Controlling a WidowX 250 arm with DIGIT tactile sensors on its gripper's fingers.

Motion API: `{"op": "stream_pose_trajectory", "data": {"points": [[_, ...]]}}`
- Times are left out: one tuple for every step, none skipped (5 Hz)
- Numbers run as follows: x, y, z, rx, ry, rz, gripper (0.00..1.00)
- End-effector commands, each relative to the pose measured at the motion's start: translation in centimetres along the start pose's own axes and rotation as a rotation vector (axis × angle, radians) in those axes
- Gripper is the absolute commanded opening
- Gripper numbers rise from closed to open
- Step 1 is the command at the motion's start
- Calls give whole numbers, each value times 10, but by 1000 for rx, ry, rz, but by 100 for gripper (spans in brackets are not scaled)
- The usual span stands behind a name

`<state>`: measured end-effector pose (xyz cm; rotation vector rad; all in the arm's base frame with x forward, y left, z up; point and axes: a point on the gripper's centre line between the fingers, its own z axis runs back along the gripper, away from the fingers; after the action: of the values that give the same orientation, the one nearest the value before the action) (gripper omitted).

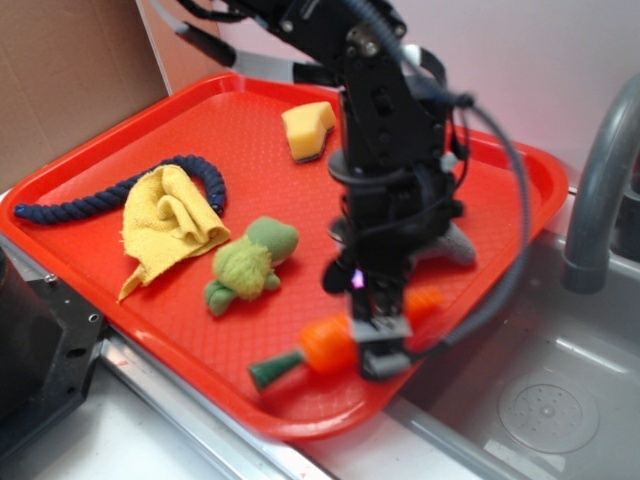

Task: Grab the carrot.

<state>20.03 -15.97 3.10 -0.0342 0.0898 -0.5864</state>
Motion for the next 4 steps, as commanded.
{"op": "stream_pose_trajectory", "data": {"points": [[25,8,32,61,-72,-81,0],[7,-15,37,45,-95,-90,0],[-2,-16,43,33,-125,-175,100],[-14,-25,53,53,-110,-94,100]]}}
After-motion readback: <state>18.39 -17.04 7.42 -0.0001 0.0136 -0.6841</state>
